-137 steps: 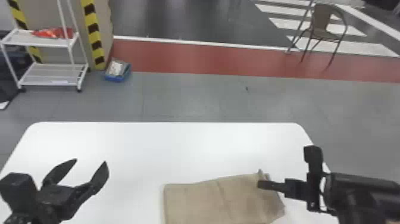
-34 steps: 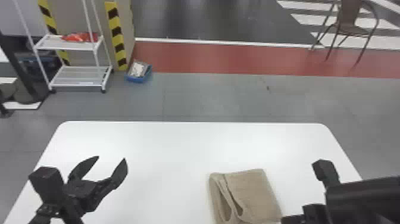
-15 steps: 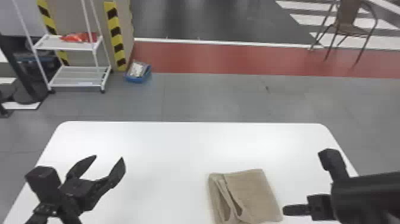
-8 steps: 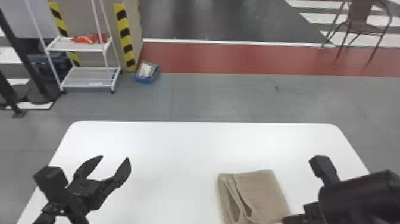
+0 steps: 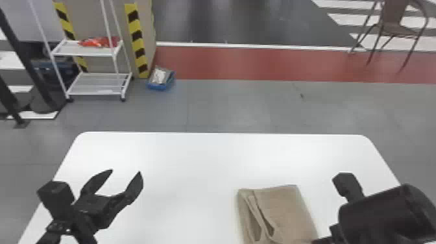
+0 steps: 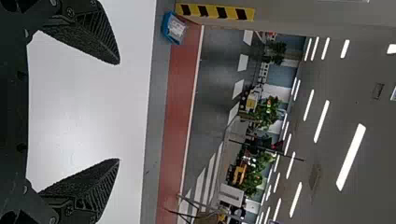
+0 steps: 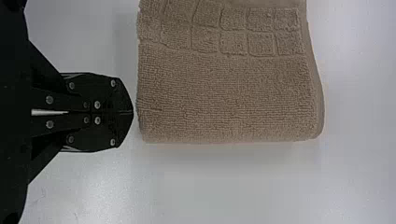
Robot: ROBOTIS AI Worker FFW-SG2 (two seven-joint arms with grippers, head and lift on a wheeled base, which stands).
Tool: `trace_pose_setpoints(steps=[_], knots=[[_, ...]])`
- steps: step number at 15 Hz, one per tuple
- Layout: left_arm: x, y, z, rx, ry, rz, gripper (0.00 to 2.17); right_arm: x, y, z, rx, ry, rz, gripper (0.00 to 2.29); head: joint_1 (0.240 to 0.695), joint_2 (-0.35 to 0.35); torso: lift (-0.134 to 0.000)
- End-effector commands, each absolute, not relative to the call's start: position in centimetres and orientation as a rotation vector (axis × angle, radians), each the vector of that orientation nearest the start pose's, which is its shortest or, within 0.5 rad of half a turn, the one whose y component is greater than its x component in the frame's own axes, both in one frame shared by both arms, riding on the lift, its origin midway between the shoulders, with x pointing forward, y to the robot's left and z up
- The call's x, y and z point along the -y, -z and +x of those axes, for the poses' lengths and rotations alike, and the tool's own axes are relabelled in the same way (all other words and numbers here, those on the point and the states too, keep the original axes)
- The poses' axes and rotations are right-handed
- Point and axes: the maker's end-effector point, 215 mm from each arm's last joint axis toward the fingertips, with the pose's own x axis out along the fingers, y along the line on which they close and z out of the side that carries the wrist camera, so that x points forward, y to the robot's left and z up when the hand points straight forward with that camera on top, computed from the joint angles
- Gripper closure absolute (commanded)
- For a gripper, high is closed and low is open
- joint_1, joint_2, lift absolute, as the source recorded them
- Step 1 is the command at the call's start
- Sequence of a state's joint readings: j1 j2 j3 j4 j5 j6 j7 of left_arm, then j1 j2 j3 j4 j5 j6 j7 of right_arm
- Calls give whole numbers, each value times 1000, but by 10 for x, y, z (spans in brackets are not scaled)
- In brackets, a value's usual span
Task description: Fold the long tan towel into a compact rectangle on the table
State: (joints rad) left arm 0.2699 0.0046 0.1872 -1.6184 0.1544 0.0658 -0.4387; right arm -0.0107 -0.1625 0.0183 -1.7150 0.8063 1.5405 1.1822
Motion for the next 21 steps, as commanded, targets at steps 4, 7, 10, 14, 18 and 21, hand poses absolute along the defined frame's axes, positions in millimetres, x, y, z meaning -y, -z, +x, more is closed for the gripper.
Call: trace_pose_setpoints(steps=[4, 7, 10, 14, 18, 21], knots=[[-245, 466, 476, -241, 239, -182, 151, 305, 557, 375, -1407, -133, 60, 1754, 695, -80, 0], [-244, 466, 474, -239, 243, -183, 151, 315, 565, 384, -1419, -58, 20, 1754, 695, -89, 0], [-245, 465, 470, -233, 243, -179, 151, 318, 564, 403, -1375, -21, 1, 1754, 695, -108, 0], [-244, 463, 468, -232, 248, -177, 151, 305, 562, 441, -1261, -48, -28, 1754, 695, -94, 0], [-244, 464, 466, -234, 251, -178, 151, 291, 560, 472, -1193, -71, -26, 1754, 695, -79, 0], [-245, 464, 466, -234, 249, -178, 151, 269, 553, 508, -1107, -104, -41, 1754, 695, -54, 0]])
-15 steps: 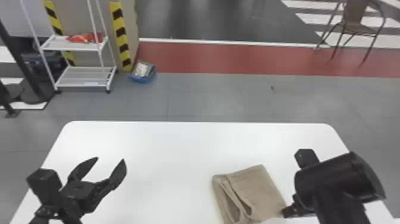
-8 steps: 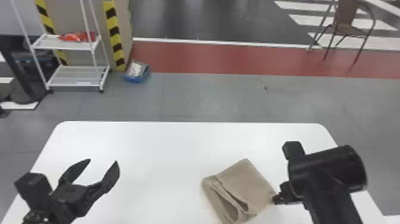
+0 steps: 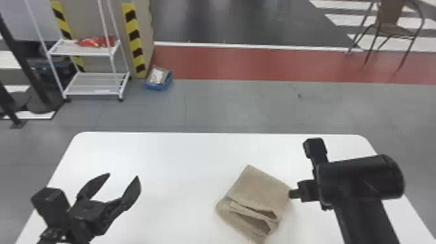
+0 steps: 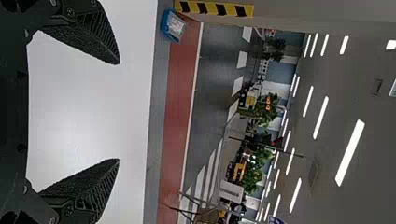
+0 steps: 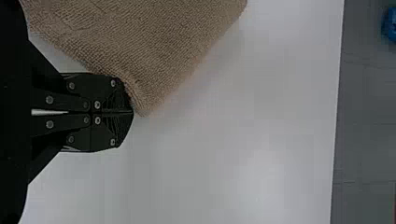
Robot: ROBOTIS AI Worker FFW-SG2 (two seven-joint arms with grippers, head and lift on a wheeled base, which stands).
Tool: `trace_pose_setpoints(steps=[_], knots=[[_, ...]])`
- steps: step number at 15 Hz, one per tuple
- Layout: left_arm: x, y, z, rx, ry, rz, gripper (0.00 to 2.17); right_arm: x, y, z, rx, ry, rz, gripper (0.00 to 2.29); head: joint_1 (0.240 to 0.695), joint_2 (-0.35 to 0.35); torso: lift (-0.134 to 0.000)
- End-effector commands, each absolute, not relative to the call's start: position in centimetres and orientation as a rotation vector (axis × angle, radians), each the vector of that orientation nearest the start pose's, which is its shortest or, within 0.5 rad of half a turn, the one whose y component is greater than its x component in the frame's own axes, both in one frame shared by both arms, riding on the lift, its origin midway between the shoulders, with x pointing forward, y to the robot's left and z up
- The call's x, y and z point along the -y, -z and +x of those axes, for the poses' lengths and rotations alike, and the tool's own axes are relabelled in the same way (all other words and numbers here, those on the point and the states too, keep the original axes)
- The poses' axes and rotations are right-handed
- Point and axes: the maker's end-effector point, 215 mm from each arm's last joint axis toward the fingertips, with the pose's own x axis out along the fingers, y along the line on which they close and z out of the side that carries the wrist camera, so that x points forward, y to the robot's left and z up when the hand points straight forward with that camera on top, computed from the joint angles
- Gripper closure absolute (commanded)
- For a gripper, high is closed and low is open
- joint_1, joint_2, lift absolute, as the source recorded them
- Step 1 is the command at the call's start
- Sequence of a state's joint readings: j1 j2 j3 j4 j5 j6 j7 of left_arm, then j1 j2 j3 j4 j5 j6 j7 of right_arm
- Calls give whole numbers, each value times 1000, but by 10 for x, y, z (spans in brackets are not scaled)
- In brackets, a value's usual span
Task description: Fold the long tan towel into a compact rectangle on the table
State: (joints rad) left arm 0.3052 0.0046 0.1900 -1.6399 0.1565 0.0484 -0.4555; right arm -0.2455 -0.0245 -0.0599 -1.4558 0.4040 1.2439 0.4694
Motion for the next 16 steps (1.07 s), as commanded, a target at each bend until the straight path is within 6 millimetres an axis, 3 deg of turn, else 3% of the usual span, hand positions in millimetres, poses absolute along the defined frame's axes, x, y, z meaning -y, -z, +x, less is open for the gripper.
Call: trace_pose_setpoints(steps=[1, 5, 9, 12, 14, 16], knots=[[-245, 464, 467, -231, 249, -177, 151, 260, 551, 522, -1076, -123, -51, 1754, 695, -45, 0], [-250, 464, 467, -229, 241, -178, 151, 252, 544, 563, -980, -158, -94, 1750, 695, -17, 0], [-251, 466, 467, -232, 239, -179, 151, 240, 543, 580, -949, -191, -97, 1750, 695, 3, 0], [-258, 465, 468, -229, 228, -179, 151, 234, 528, 570, -913, -207, -120, 1750, 695, 13, 0], [-259, 463, 469, -226, 227, -178, 151, 215, 518, 551, -908, -291, -110, 1737, 695, 21, 0], [-253, 462, 471, -224, 234, -179, 151, 205, 510, 531, -916, -335, -137, 1426, 695, 48, 0]])
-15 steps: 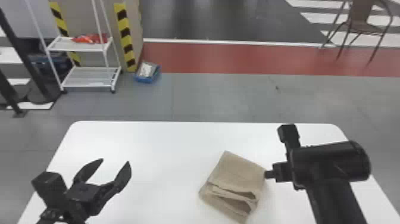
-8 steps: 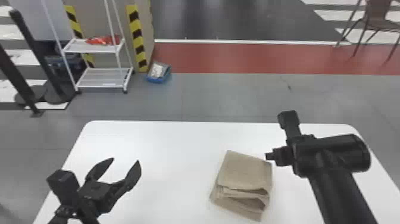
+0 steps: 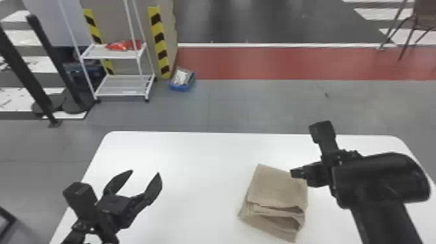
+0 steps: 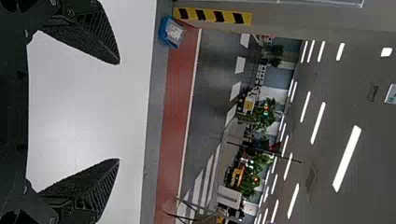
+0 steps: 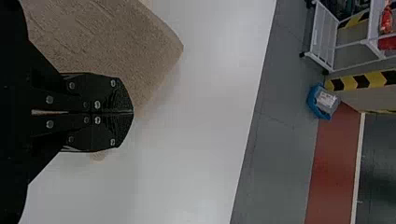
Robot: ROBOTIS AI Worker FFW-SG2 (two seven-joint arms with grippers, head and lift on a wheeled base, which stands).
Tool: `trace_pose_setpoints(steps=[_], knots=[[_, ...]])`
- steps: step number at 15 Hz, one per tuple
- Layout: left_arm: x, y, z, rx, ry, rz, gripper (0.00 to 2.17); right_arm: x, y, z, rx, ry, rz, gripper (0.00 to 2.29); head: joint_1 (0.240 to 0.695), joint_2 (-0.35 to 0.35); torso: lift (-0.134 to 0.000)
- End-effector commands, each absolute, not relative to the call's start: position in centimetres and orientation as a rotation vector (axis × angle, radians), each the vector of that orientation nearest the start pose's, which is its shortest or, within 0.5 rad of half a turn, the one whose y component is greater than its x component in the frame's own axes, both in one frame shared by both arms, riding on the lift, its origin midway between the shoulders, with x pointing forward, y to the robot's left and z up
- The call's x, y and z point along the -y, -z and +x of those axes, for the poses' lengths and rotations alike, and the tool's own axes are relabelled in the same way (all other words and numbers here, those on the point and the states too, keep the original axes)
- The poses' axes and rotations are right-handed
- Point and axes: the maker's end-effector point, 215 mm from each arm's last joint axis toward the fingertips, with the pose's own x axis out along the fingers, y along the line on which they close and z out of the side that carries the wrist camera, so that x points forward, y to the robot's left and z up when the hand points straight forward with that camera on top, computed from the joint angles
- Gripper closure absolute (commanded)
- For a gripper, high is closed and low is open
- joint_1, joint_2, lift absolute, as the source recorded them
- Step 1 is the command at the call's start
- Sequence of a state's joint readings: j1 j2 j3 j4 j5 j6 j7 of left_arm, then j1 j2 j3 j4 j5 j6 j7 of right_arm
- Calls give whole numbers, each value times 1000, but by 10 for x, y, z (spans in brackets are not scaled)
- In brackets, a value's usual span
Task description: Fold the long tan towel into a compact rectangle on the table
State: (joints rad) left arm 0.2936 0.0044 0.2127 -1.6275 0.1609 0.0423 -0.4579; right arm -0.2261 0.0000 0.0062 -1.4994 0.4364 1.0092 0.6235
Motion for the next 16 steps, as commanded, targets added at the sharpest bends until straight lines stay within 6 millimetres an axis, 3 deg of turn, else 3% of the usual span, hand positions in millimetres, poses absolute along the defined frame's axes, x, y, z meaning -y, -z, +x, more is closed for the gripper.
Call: trace_pose_setpoints(steps=[1, 3, 5, 8, 11, 16], knots=[[-252, 463, 471, -226, 235, -182, 151, 202, 505, 524, -921, -337, -160, 1426, 695, 54, 0], [-250, 465, 470, -229, 238, -183, 151, 188, 501, 507, -928, -405, -155, 1372, 695, 57, 0], [-254, 466, 470, -231, 232, -182, 151, 190, 508, 483, -950, -422, -164, 1382, 695, 72, 0], [-258, 467, 470, -232, 226, -181, 151, 215, 529, 455, -1027, -358, -120, 1430, 695, 75, 0], [-253, 468, 473, -234, 233, -184, 151, 250, 533, 452, -1032, -286, -66, 1477, 695, 40, 0], [-255, 468, 473, -233, 231, -184, 151, 295, 543, 484, -1057, -169, -58, 1474, 695, -29, 0]])
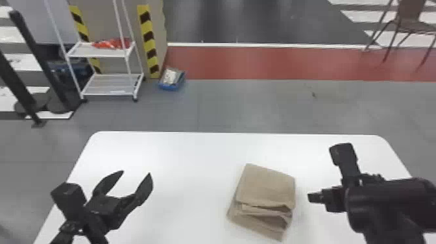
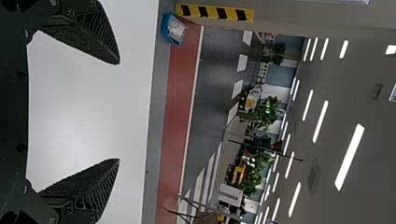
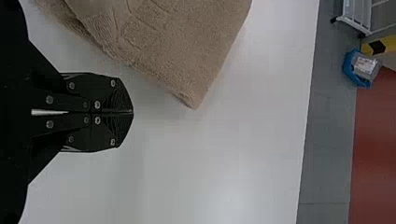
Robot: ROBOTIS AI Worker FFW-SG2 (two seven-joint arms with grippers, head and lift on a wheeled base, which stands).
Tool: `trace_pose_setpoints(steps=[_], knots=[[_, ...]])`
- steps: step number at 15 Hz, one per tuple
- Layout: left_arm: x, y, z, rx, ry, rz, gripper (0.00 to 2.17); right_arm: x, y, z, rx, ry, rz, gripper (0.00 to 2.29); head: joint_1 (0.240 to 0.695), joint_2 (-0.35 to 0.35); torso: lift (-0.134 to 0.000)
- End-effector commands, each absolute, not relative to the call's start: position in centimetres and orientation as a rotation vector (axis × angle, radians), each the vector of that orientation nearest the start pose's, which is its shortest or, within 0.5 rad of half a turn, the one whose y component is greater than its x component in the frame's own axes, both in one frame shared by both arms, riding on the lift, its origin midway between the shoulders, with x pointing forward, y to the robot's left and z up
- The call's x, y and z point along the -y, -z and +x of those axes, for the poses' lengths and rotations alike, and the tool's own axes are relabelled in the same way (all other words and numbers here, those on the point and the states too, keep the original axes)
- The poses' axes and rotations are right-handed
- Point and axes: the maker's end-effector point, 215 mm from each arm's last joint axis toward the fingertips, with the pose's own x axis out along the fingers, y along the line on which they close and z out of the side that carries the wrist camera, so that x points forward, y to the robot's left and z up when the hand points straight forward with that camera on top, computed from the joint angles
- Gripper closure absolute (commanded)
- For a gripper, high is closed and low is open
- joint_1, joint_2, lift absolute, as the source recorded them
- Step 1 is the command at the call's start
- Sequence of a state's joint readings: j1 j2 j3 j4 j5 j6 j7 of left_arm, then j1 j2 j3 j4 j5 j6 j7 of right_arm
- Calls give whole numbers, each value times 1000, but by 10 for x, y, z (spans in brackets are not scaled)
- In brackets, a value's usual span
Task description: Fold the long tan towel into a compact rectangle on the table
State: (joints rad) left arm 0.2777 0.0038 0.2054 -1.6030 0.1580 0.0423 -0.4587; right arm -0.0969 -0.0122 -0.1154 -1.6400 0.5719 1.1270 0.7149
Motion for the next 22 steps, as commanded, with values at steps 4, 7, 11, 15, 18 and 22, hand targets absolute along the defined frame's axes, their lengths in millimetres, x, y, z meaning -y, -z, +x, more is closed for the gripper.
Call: trace_pose_setpoints(steps=[4, 7, 11, 15, 18, 22], knots=[[-256, 470, 472, -237, 232, -185, 151, 281, 552, 514, -1059, -187, -72, 1474, 695, -49, 0], [-260, 468, 473, -234, 227, -182, 151, 259, 547, 525, -1030, -225, -110, 1474, 695, -26, 0], [-257, 469, 473, -235, 229, -185, 151, 242, 537, 545, -993, -246, -157, 1474, 695, 2, 0], [-264, 470, 472, -236, 220, -182, 151, 234, 543, 541, -1016, -256, -170, 1474, 695, 20, 0], [-269, 471, 472, -238, 212, -182, 151, 244, 548, 518, -1046, -233, -116, 1474, 695, 31, 0], [-259, 471, 477, -238, 227, -187, 151, 250, 551, 507, -1062, -221, -85, 1474, 695, 23, 0]])
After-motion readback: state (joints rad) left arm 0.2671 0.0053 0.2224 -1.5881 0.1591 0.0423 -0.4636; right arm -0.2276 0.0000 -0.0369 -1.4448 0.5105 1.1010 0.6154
